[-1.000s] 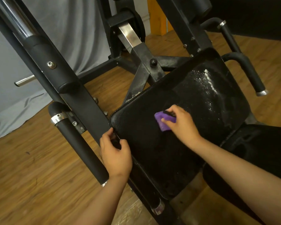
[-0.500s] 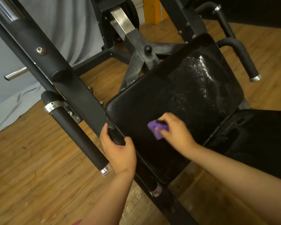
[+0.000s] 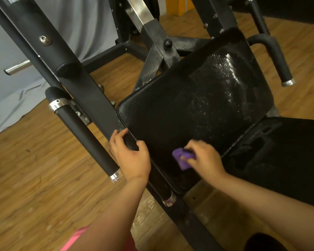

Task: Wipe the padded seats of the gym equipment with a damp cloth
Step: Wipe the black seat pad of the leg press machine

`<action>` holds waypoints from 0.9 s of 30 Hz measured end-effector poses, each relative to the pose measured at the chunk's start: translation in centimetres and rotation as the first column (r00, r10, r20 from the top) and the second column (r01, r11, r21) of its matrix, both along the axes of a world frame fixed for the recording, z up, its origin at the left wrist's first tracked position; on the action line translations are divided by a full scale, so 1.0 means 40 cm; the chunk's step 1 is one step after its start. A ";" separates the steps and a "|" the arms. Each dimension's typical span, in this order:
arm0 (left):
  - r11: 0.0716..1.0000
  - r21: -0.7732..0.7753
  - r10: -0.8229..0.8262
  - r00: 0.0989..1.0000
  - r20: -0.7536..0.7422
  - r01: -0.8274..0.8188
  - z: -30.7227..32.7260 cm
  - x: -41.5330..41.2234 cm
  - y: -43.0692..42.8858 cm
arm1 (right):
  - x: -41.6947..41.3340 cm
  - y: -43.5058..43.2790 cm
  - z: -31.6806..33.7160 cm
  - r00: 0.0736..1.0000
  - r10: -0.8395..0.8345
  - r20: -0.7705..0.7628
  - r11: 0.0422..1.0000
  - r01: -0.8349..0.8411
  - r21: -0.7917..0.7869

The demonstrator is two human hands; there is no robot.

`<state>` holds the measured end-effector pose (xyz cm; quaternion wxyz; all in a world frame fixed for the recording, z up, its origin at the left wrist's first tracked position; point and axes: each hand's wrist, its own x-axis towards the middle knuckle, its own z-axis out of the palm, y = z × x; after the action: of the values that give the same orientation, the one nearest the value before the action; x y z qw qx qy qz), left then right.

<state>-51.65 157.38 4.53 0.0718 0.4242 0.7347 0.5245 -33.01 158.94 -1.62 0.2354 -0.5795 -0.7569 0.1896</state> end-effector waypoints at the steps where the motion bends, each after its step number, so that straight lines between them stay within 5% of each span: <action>1: 1.000 -0.003 0.003 1.000 0.001 -0.003 0.001 0.001 0.000 | 0.021 0.028 0.005 0.994 -0.101 -0.032 0.995 0.101 -0.003; 5: 1.000 -0.013 0.008 1.000 -0.008 -0.008 0.001 0.001 -0.001 | 0.042 0.054 0.020 0.956 -0.270 -0.113 0.963 0.266 -0.046; 12: 1.000 -0.017 -0.004 1.000 -0.014 0.004 -0.003 -0.003 0.001 | -0.065 -0.139 -0.021 0.997 0.046 0.068 0.987 -0.035 -0.159; 19: 1.000 -0.018 -0.020 1.000 0.005 0.020 -0.002 -0.005 0.000 | -0.004 -0.089 -0.048 0.932 -0.347 -0.107 0.924 0.321 -0.206; 23: 0.999 -0.010 -0.034 0.999 0.028 0.034 -0.004 -0.006 -0.003 | -0.055 -0.125 -0.057 0.914 -0.398 -0.085 0.908 0.379 -0.177; 27: 0.999 0.001 -0.049 0.998 0.045 0.049 -0.005 -0.007 -0.003 | -0.122 -0.140 -0.048 0.897 -0.366 -0.247 0.923 0.317 -0.217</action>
<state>-51.95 157.28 4.33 0.1013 0.4300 0.7223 0.5321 -37.88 153.34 -3.55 0.3199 -0.6886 -0.5824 0.2903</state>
